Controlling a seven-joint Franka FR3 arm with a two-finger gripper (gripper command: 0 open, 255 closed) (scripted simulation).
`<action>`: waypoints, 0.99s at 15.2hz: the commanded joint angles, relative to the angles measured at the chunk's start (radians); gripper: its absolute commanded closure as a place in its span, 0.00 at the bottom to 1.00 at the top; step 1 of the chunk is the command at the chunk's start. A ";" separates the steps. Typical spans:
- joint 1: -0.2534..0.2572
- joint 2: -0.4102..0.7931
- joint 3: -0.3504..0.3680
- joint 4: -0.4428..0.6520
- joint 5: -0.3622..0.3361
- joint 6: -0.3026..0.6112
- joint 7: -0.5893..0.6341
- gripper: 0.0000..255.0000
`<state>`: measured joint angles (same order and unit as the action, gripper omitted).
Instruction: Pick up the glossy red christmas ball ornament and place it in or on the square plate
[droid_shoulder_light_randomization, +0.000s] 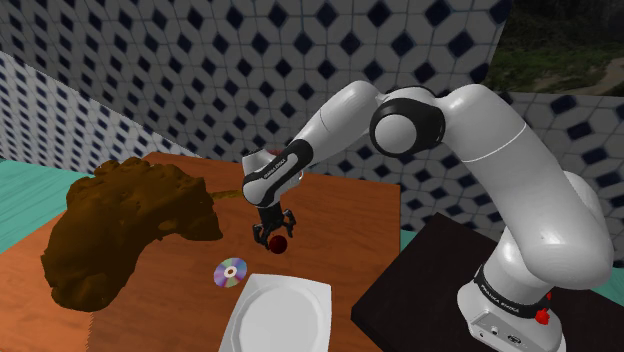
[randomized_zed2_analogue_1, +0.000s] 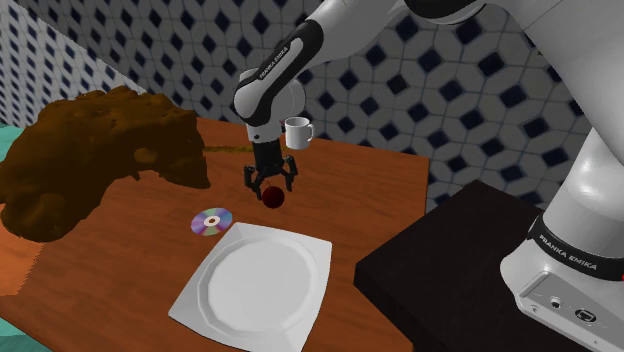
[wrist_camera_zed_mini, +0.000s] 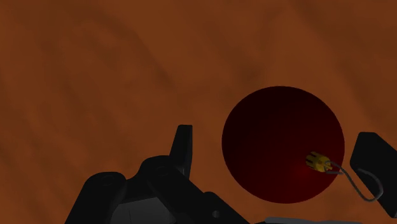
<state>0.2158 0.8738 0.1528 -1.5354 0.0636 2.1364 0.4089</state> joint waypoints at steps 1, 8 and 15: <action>0.000 0.000 0.000 0.000 0.000 0.000 0.000 1.00; 0.000 0.000 0.000 0.000 0.000 0.000 0.000 1.00; -0.004 -0.052 0.004 -0.017 0.003 -0.034 0.004 1.00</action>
<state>0.2118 0.8310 0.1554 -1.5499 0.0660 2.1084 0.4112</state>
